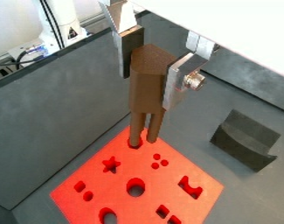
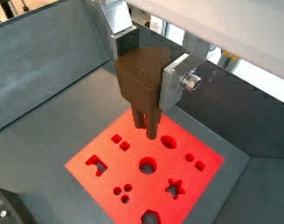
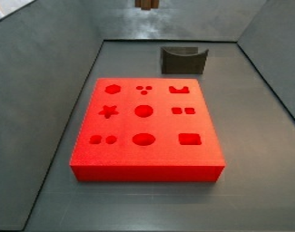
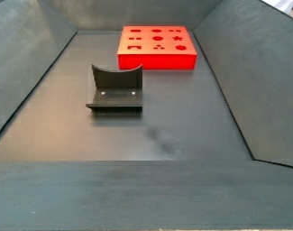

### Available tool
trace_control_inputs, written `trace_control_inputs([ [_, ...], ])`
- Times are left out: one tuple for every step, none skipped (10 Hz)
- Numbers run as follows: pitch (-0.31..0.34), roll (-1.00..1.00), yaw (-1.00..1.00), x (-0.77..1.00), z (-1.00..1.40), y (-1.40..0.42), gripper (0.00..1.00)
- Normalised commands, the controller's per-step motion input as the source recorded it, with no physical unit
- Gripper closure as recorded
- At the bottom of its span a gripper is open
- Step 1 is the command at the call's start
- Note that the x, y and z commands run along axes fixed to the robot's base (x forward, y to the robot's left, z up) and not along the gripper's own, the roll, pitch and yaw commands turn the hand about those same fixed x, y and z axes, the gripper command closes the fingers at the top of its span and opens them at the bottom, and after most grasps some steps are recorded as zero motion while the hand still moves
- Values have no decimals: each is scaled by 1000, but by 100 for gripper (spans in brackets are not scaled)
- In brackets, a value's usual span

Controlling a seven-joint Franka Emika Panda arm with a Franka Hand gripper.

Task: Pick up the 3 prong object. Move up. Move to above the board. Insert the 3 prong object.
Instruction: Insert the 3 prong object.

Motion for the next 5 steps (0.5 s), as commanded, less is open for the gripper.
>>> trace_control_inputs([
  [-91,16,26,-29,-323,37,100],
  [-87,26,26,0,-403,34,100],
  [-67,34,3,0,-457,83,100],
  [-51,76,0,0,-469,169,100],
  [-50,97,0,17,-483,226,100],
])
